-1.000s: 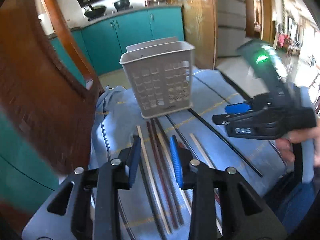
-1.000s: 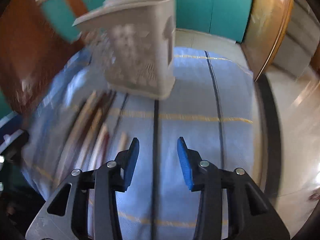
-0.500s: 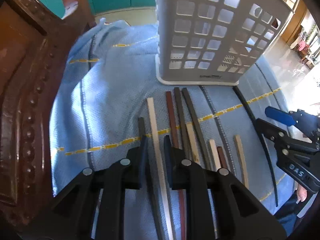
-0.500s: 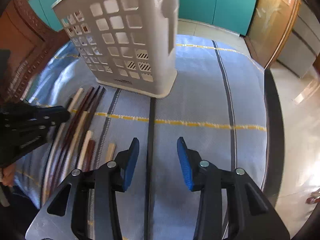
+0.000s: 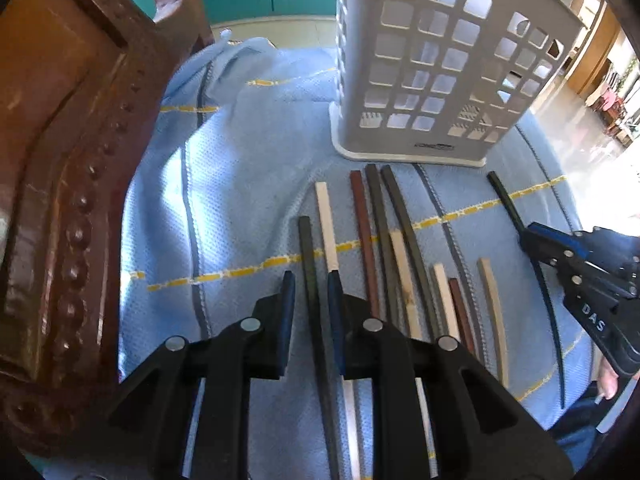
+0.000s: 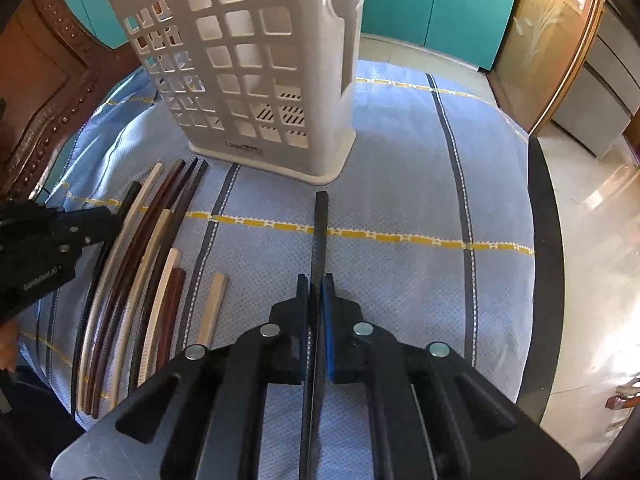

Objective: Organize utensils
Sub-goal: 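Lower the right gripper onto a black chopstick and close on it, then lift the black chopstick with the right gripper and drop it into the white caddy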

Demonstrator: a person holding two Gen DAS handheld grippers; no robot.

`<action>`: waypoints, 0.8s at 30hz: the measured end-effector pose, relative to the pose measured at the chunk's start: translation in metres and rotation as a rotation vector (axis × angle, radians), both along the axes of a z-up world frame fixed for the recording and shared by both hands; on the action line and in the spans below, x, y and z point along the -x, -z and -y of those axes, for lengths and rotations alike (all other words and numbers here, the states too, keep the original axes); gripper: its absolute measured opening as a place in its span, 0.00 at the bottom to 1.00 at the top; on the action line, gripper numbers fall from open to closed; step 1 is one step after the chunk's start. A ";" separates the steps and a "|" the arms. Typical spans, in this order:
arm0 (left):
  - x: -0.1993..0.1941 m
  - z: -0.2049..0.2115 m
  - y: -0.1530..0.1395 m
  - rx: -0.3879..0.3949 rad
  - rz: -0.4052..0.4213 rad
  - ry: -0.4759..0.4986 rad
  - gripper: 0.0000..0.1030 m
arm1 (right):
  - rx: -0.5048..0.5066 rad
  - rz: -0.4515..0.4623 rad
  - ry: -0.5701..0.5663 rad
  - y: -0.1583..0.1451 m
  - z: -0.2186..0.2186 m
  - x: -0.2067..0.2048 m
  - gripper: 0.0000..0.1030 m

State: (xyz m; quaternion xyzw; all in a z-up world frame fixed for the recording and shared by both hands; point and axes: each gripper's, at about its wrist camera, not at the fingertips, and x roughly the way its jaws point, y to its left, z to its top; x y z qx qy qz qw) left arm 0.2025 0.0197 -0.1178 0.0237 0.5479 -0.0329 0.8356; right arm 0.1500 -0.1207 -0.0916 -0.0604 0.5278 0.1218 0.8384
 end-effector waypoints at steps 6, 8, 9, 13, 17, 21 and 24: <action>-0.005 0.001 0.005 -0.024 -0.012 -0.002 0.19 | 0.047 0.014 0.002 0.004 -0.005 -0.006 0.16; -0.005 0.004 0.005 -0.033 -0.008 0.005 0.18 | 0.048 0.015 0.004 0.005 -0.005 -0.007 0.16; -0.005 0.007 0.005 -0.029 -0.004 0.013 0.13 | 0.043 0.016 0.003 0.005 -0.005 -0.007 0.16; 0.002 0.017 -0.002 -0.019 0.024 0.019 0.07 | -0.019 0.009 0.011 0.004 -0.002 -0.002 0.06; 0.022 0.012 -0.033 0.030 0.122 0.015 0.07 | -0.086 0.082 0.028 -0.020 0.010 0.005 0.06; 0.062 0.015 -0.085 0.106 0.287 0.047 0.07 | -0.214 0.201 0.031 -0.065 0.032 0.034 0.06; 0.095 0.017 -0.125 0.127 0.403 0.073 0.07 | -0.292 0.303 0.008 -0.101 0.047 0.063 0.06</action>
